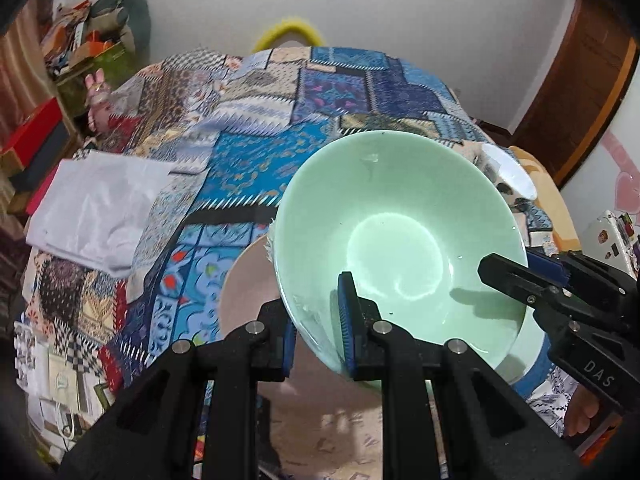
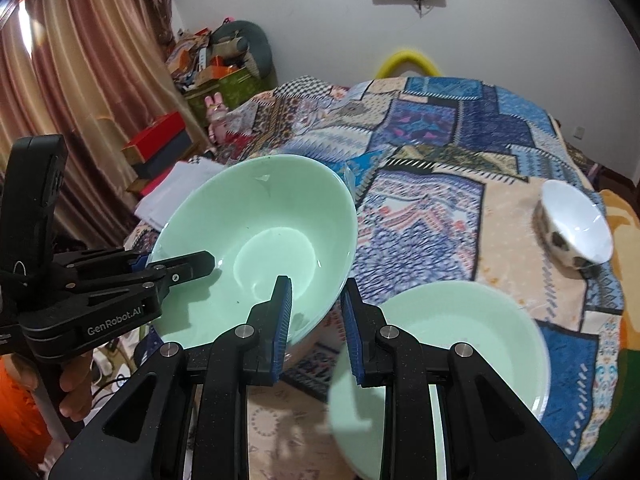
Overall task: Organize plates and bowls
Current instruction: 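Lift the light green bowl with both grippers and carry it over the pink bowl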
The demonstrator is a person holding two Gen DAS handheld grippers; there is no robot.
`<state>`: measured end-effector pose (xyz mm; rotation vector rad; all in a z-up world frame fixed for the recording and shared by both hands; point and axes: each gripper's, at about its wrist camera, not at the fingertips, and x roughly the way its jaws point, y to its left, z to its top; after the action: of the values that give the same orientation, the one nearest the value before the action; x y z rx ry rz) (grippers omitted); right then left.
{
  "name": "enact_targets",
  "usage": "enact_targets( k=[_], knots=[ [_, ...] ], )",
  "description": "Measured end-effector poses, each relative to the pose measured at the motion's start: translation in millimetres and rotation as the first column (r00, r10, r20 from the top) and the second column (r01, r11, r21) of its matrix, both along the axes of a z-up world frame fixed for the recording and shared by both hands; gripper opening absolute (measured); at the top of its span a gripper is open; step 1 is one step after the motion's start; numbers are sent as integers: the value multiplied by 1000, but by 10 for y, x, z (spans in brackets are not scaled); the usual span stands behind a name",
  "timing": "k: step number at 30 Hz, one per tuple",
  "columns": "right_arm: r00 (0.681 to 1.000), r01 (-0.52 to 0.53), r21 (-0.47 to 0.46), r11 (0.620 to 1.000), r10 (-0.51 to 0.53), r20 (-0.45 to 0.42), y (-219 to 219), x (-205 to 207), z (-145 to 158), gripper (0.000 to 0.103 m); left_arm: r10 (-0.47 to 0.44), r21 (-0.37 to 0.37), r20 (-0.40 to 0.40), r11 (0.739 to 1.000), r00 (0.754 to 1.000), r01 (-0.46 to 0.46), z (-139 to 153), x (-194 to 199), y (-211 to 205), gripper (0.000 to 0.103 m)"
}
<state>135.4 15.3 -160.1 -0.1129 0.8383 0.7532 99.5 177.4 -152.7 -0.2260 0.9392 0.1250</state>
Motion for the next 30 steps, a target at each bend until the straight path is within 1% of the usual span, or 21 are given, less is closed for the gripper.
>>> enact_targets(
  k=[3,7,10,18,23,28,30],
  knots=[
    [999,-21,3,1000,21,-26,86,-34,-93,23,15,-11,-25,1000,1000,-15,-124,-56,70,18],
    [998,-44,-16,999,43,-52,181,-93,-209,23,29,-38,-61,999,998,-31,-285,-111,162,18],
    [996,-58,-31,998,56,-72,235,-112,-296,23,35,-26,-79,999,996,-37,-385,-151,192,18],
    [991,-72,-45,996,66,-113,282,-104,-453,23,41,-24,-108,999,993,-44,-525,-134,259,18],
    [990,-71,-58,996,63,-127,294,-76,-527,23,31,2,-116,1000,993,-31,-573,-79,231,18],
    [991,-73,-62,995,66,-120,298,-58,-518,26,32,77,-118,997,992,-23,-602,-9,175,19],
    [991,-70,-77,995,61,-116,290,-53,-517,26,35,74,-125,997,991,-26,-617,25,180,19]
  ],
)
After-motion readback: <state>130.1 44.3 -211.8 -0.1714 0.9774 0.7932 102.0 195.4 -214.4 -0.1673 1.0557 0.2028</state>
